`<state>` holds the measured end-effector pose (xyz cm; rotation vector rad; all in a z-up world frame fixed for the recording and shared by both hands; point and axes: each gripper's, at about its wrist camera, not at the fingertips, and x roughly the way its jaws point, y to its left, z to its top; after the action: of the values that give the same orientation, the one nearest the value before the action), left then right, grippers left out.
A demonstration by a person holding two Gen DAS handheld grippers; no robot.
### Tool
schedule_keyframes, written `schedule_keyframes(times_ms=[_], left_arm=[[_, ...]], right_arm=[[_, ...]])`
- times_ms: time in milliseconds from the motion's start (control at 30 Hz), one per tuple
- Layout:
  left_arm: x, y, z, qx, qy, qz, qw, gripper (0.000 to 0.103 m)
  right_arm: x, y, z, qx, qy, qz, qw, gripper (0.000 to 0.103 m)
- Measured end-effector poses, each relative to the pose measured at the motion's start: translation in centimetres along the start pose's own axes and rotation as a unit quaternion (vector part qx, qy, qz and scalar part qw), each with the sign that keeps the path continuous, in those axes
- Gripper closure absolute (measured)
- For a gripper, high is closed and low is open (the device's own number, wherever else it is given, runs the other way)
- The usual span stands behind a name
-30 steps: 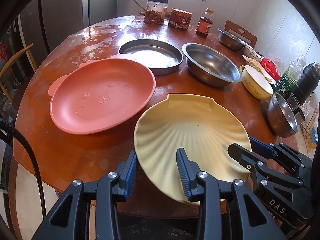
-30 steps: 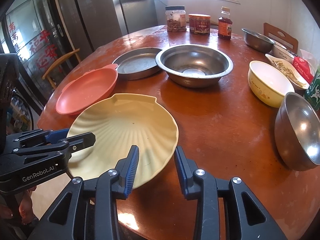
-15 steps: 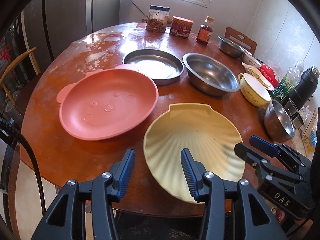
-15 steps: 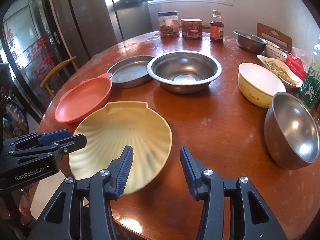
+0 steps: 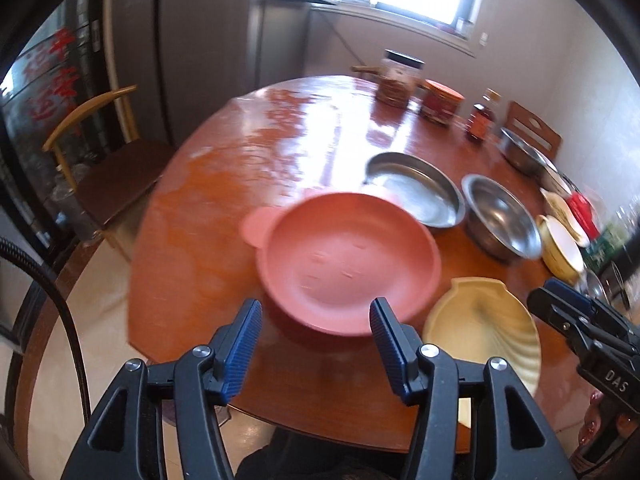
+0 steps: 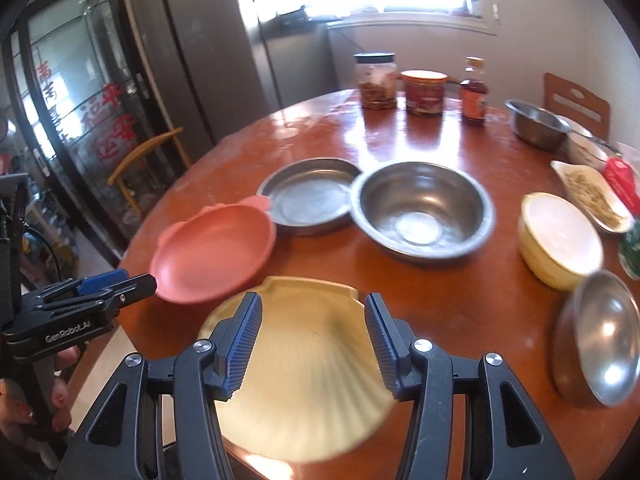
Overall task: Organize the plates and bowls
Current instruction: 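Grasp the pink bear plate rim with the left gripper while right holds yellow plate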
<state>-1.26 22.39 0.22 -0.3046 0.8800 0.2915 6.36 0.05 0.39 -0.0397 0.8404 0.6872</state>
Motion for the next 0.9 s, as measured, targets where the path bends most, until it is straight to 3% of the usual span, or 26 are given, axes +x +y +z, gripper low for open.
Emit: schedule_keyframes(times_ms=[333,667,900], left_arm=[[2.3,3.4,0.8,-0.034,0.025,0.001,0.9991,0.047],[5.0,4.3,1.8,-0.046,0.045,-0.021,0.9977,0.047],[6.3,3.9,2.4,-0.047,0.054,-0.052,0.9961,0.047]], right_arm=[[5.0,2.9,2.1,-0.012,0.028,0.014,0.999,0.045],[9.6,3.4,3.2,-0.005,0.061,0.009,0.998,0.045],[11.0,4.0,3.3,-0.015,0.067,0.008,0.998,0.061]])
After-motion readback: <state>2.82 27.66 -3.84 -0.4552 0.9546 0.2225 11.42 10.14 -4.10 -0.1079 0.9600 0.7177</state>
